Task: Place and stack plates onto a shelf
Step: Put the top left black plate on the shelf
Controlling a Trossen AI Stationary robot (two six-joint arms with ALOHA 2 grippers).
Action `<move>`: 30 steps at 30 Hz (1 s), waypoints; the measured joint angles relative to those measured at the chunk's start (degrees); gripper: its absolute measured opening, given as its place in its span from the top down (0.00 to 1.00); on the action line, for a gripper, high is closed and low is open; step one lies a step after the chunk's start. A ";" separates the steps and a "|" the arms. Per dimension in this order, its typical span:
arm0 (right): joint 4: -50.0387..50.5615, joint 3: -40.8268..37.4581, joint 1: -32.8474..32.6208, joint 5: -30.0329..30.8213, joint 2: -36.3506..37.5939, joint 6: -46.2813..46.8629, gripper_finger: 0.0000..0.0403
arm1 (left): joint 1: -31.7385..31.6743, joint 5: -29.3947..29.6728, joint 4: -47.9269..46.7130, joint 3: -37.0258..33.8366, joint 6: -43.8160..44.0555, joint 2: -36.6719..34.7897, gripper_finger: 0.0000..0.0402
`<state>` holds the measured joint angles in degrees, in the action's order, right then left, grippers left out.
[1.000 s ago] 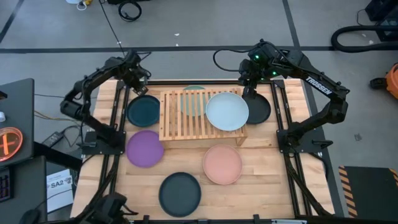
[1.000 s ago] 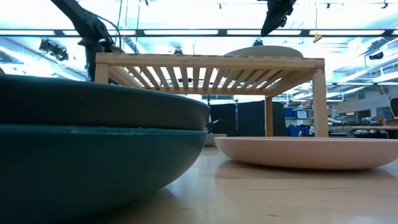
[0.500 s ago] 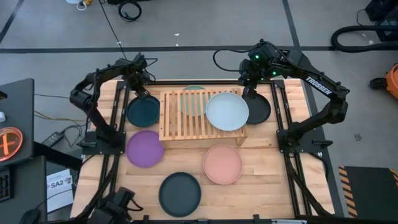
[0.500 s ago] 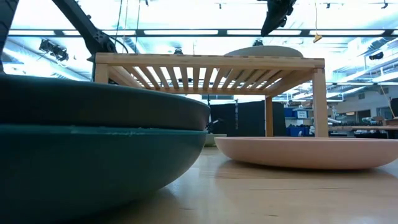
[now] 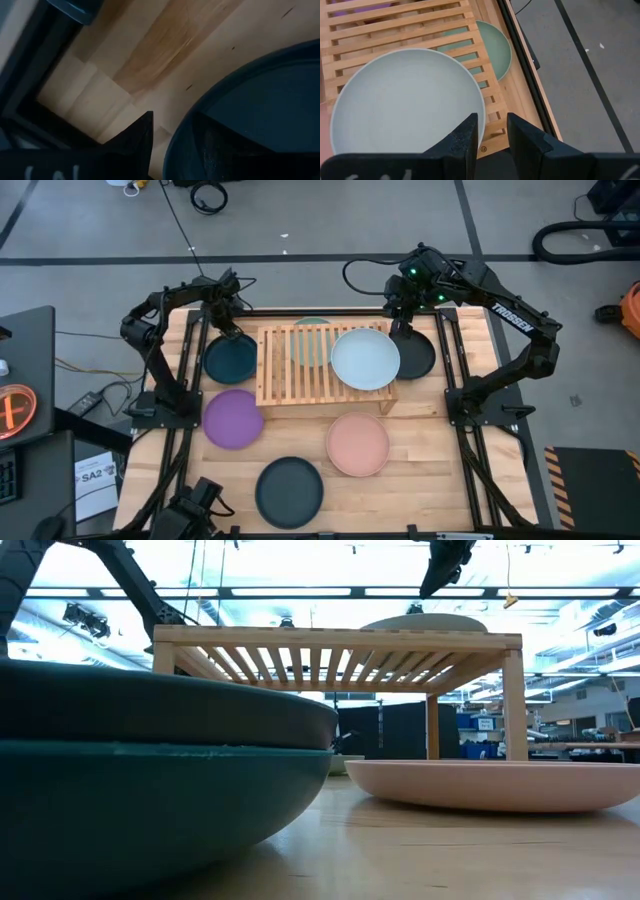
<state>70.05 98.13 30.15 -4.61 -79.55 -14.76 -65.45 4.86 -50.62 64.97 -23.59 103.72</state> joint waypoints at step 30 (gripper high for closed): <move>-8.35 -10.54 0.00 -2.68 9.61 -1.75 0.73 | -0.02 0.02 -0.32 0.07 -0.42 4.22 0.86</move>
<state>61.69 87.59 30.15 -7.30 -69.94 -16.51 -65.47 4.89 -50.94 65.04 -24.01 107.94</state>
